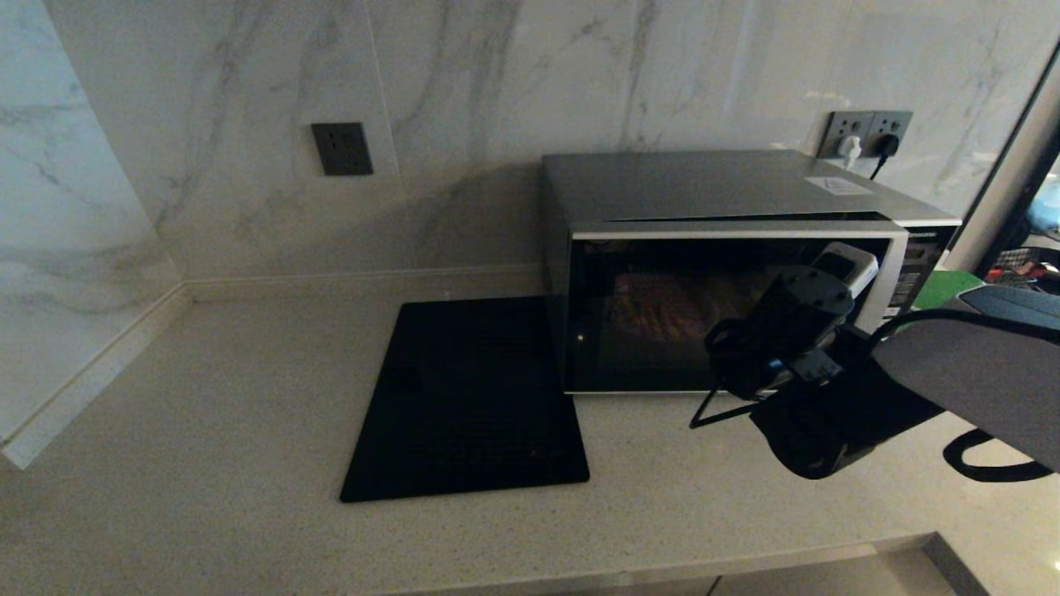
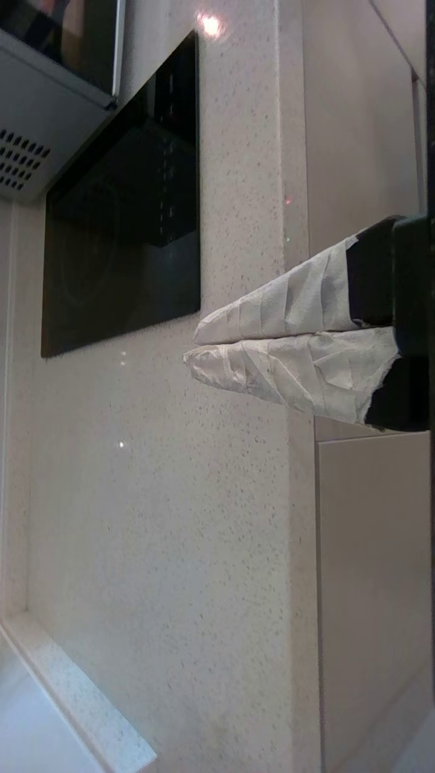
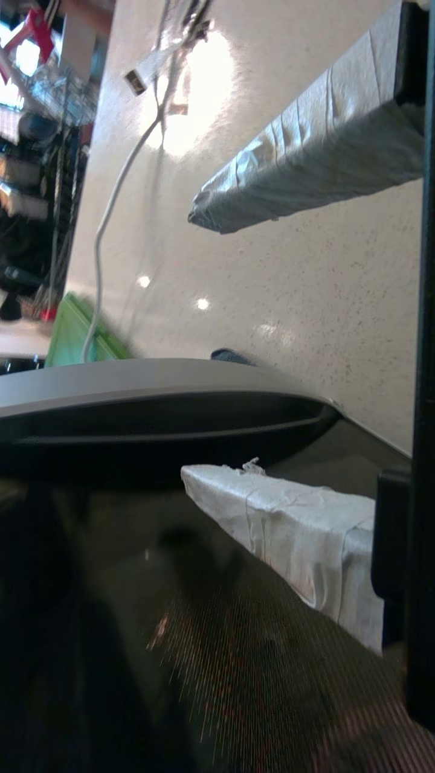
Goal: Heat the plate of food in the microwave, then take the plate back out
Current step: Open the microwave oven
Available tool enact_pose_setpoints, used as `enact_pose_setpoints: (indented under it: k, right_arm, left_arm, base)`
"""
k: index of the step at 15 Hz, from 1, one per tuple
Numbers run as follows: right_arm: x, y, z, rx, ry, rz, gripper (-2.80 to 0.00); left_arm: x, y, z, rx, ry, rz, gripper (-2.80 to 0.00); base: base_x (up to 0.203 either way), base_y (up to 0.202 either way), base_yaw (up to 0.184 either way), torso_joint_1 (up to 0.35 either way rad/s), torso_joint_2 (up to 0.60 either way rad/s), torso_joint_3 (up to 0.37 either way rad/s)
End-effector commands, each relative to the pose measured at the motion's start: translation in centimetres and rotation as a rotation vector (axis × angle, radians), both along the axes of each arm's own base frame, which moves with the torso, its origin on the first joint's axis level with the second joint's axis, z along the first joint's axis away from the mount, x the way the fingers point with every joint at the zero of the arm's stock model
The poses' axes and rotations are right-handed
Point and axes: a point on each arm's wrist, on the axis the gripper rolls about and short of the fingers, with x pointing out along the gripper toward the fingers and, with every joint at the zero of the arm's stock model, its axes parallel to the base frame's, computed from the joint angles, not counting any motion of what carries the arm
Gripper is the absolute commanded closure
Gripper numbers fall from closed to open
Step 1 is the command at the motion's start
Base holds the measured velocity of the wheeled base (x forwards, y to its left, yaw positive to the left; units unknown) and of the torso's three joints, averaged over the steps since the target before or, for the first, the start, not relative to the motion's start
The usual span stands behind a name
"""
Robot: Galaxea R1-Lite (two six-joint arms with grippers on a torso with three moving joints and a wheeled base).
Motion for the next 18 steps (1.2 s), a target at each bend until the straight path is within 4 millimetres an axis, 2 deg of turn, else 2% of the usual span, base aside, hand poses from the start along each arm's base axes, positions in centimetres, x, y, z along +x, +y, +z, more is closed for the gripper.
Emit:
enact_pose_setpoints:
  k: [1,3,6,7,10,13,15,16,18]
  right_arm:
    - [-2.2,0.5,3.3,0.024,-0.050,0.028,-2.80]
    - [-4.6,0.7,6.4,0.028,-0.062,0.058,-2.80]
    - [-10.1,0.2,12.9,-0.002,-0.015,0.122,-2.80]
    - [-12.2,0.0,14.9,-0.027,0.023,0.149,0.00]
    - [-17.6,-1.2,19.0,-0.110,0.147,0.222,0.00]
    - [-21.3,-3.5,21.1,-0.209,0.291,0.232,0.00]
    - [-23.3,-4.9,22.2,-0.309,0.297,0.261,0.00]
    - [-24.0,-4.7,22.1,-0.370,0.310,0.301,0.00]
    - [-24.1,-4.6,23.0,-0.388,0.311,0.308,0.00]
  left_arm:
    - [0.0,0.0,0.0,-0.001,-0.001,0.001,0.00]
    - [0.0,0.0,0.0,-0.001,-0.001,0.000,0.00]
    - [0.0,0.0,0.0,-0.001,-0.001,0.000,0.00]
    - [0.0,0.0,0.0,-0.001,-0.001,0.000,0.00]
    - [0.0,0.0,0.0,-0.001,-0.001,0.000,0.00]
    - [0.0,0.0,0.0,-0.001,-0.001,0.000,0.00]
    - [0.0,0.0,0.0,-0.001,-0.001,0.000,0.00]
    - [0.0,0.0,0.0,-0.001,-0.001,0.001,0.00]
    - [0.0,0.0,0.0,-0.001,-0.001,0.000,0.00]
  base:
    - [0.000,0.000,0.000,0.000,0.00,0.000]
    - [0.000,0.000,0.000,0.000,0.00,0.000]
    - [0.000,0.000,0.000,0.000,0.00,0.000]
    - [0.000,0.000,0.000,0.000,0.00,0.000]
    - [0.000,0.000,0.000,0.000,0.00,0.000]
    - [0.000,0.000,0.000,0.000,0.00,0.000]
    - [0.000,0.000,0.000,0.000,0.00,0.000]
    - [0.000,0.000,0.000,0.000,0.00,0.000]
    - [0.000,0.000,0.000,0.000,0.00,0.000]
